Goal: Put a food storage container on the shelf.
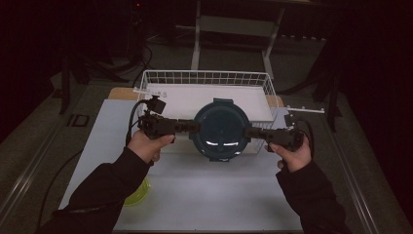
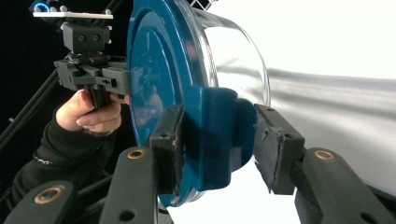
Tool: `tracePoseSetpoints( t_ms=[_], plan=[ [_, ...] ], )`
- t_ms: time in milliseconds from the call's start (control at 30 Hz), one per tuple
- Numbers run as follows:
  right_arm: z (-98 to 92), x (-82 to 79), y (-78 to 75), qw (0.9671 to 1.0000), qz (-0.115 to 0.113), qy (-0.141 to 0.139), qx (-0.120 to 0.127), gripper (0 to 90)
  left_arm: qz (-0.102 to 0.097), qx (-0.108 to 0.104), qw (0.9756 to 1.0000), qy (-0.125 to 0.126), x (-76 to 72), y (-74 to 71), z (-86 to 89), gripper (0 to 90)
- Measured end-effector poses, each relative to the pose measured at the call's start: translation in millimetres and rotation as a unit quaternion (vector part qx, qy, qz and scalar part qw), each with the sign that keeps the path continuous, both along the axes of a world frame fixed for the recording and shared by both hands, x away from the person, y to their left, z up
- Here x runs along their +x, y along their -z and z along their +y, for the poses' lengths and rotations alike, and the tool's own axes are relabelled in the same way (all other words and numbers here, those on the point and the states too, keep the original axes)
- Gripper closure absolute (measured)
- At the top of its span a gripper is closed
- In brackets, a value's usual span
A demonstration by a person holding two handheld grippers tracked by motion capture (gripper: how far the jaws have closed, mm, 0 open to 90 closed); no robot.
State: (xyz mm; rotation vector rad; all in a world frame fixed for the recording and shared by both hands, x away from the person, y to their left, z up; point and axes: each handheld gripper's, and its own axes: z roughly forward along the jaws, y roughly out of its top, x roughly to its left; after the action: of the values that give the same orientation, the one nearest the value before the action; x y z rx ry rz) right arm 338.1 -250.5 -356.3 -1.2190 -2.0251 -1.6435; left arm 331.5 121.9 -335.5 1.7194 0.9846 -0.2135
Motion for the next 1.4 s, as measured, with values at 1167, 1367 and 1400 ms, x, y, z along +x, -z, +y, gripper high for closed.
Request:
tracePoseSetpoints(
  t_ms=[1167, 1367, 1400],
  plan=[
    [20.1, 76.1, -21.3, 0.9973, 0.057, 0.045, 0.011, 52.9, 0.044, -0.034, 0.9976, -0.041, 76.3, -6.4, 18.4, 54.3],
    [21.3, 85.0, -18.2, 0.9956, 0.072, 0.058, 0.014, 50.4, 0.059, -0.043, 0.9963, -0.046, 87.4, -0.6, 19.9, 53.3],
    [21.5, 86.3, -17.6, 0.9954, 0.073, 0.059, 0.016, 50.2, 0.061, -0.046, 0.9959, -0.049, 88.2, 0.0, 19.7, 53.2]
  ],
)
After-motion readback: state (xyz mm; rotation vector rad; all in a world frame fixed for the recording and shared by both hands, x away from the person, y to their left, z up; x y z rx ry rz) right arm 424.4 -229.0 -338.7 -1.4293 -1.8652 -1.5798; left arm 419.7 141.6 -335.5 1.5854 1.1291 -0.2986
